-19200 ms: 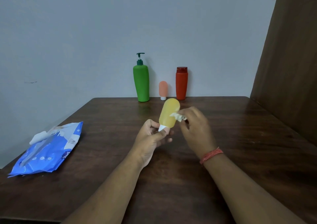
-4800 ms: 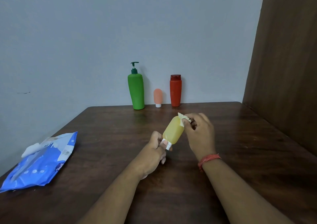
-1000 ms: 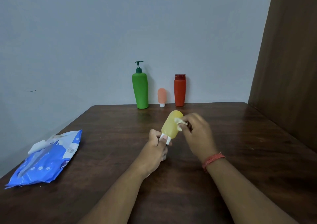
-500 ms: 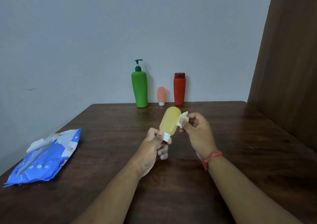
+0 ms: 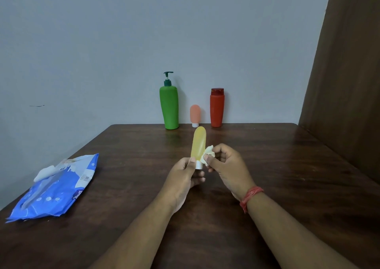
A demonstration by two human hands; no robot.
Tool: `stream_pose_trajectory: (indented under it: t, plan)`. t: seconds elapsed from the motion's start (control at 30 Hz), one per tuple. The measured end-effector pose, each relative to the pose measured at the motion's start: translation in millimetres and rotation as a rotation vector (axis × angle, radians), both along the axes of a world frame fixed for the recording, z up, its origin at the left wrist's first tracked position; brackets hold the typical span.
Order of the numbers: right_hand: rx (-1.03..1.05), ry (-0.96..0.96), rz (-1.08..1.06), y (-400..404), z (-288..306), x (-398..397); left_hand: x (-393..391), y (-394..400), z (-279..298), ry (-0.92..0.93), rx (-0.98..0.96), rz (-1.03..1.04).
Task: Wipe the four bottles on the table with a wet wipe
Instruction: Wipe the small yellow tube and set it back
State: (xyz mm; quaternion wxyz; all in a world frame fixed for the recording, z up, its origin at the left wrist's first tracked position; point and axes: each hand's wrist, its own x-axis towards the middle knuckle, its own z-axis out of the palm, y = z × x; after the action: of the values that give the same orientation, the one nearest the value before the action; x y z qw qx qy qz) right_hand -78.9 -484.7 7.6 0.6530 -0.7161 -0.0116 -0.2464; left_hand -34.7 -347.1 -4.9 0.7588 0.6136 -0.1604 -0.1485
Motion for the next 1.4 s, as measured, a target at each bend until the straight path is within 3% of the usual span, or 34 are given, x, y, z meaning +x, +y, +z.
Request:
stream_pose_trajectory:
  t: [0.2, 0.37, 0.57, 0.67, 0.8, 0.87, 0.93, 1.1, 1.27, 1.4]
  plan:
    - [-0.07, 0.053, 0.009, 1, 1, -1, -1, -2, -1, -0.103, 0.007, 0.058]
    - [-0.061, 0.058, -0.036, -4, 2, -1, 2, 0, -5, -0.246, 0.196, -0.012]
    - [0.136, -0.128, -0.353, -20, 12, 0, -2, -2, -4, -0.471, 0.556, -0.106]
    - [0.043, -0.106, -0.305, -21, 11, 0, -1, -1, -5, -0.387, 0.425, -0.14]
    - [-0.335, -0.084, -0.248, -10, 3, 3, 2, 0, -5, -0.142, 0.084, -0.091]
    - [-0.523, -0.099, -0.248, -4, 2, 2, 4, 1, -5, -0.062, 0.003, -0.057]
    - [-0.574, -0.085, -0.254, 0, 1, 2, 5, 2, -4, -0.028, -0.035, -0.052]
    - [-0.306, 0.023, -0.284, -5, 0, 5, 3, 2, -1, -0.048, -0.025, -0.123]
    - [0.105, -0.076, -0.317, -16, 6, 4, -2, 4, -1, -0.168, 0.123, -0.212]
    - [0.197, -0.13, -0.391, -22, 12, 1, -2, 6, -2, -0.274, 0.251, -0.265]
